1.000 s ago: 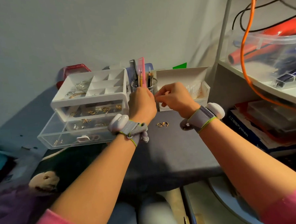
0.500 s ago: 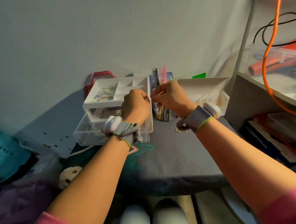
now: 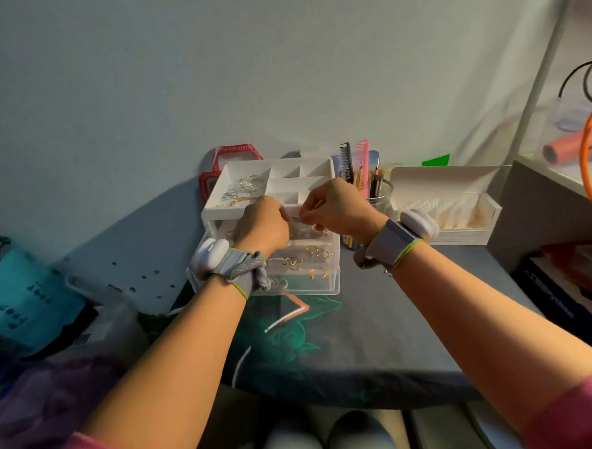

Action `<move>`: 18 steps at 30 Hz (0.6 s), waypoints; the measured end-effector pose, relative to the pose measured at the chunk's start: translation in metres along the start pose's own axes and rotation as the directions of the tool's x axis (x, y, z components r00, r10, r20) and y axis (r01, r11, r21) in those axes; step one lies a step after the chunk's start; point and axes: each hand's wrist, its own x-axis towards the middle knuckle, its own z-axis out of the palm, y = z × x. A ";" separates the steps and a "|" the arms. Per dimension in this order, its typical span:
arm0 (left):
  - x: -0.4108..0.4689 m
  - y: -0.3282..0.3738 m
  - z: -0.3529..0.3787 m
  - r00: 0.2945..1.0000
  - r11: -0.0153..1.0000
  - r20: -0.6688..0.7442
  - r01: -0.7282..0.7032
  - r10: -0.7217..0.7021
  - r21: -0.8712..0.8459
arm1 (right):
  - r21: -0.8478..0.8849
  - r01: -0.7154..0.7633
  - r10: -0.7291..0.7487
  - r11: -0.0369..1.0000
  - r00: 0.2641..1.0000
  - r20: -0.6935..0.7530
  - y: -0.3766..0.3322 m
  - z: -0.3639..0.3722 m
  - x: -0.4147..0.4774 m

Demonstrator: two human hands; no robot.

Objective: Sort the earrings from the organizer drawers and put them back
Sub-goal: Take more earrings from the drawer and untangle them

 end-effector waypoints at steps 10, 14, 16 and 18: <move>0.014 -0.015 0.005 0.992 0.996 0.126 0.002 -0.013 0.091 | -0.293 0.075 -0.046 0.953 0.993 0.106 0.002 0.013 0.006; 0.015 -0.019 0.005 0.976 0.992 0.215 -0.008 -0.020 0.128 | -0.327 0.108 -0.048 0.939 0.981 0.188 0.000 0.017 0.006; 0.015 -0.021 0.006 0.970 0.990 0.242 -0.011 -0.023 0.138 | -0.350 0.125 -0.045 0.928 0.972 0.230 -0.002 0.018 0.004; 0.016 -0.023 0.007 0.966 0.990 0.256 -0.018 -0.019 0.143 | -0.378 0.137 -0.041 0.916 0.967 0.251 -0.004 0.018 0.001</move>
